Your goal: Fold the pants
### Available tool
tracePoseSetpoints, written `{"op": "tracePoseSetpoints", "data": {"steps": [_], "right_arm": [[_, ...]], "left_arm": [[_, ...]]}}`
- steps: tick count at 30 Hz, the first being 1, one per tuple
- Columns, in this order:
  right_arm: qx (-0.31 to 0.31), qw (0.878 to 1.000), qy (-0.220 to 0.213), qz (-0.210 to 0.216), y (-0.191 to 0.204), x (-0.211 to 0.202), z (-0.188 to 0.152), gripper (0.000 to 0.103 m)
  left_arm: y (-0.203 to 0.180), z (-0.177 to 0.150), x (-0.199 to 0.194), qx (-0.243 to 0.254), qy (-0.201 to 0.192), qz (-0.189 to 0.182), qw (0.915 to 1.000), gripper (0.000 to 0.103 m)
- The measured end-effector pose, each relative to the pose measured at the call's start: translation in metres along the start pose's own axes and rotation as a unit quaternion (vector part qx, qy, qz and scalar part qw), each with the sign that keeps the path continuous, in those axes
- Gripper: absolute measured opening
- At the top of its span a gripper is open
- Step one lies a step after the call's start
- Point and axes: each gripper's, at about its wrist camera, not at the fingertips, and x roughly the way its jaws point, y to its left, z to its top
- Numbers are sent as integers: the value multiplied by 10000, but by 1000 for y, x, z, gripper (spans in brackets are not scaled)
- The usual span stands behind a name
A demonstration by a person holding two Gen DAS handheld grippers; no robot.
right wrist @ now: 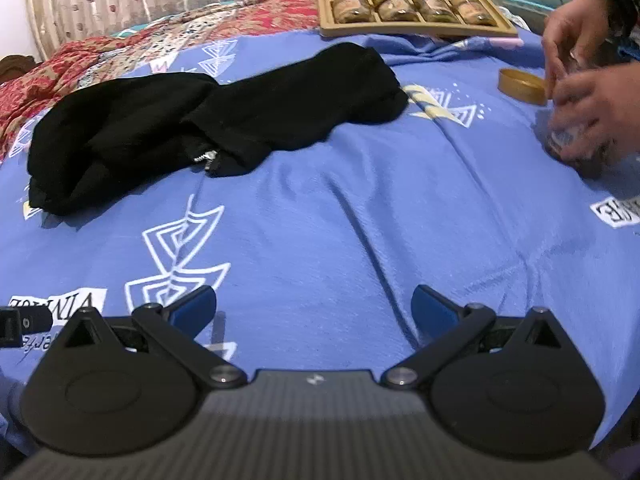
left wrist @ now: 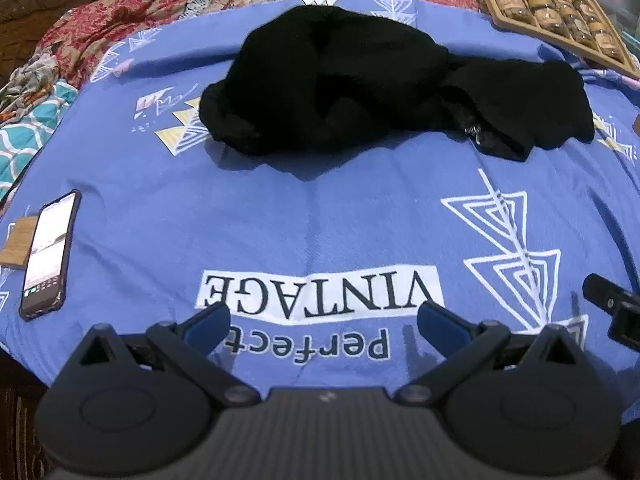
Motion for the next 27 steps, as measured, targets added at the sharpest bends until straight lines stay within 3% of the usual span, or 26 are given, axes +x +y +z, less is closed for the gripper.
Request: {"op": "tracePoseSetpoints", "data": {"steps": [27], "right_arm": [[-77,9998,-161,88,8,-18,0,103]], "left_arm": [[11,-5,-10,-183,29,105,9998,103]]}}
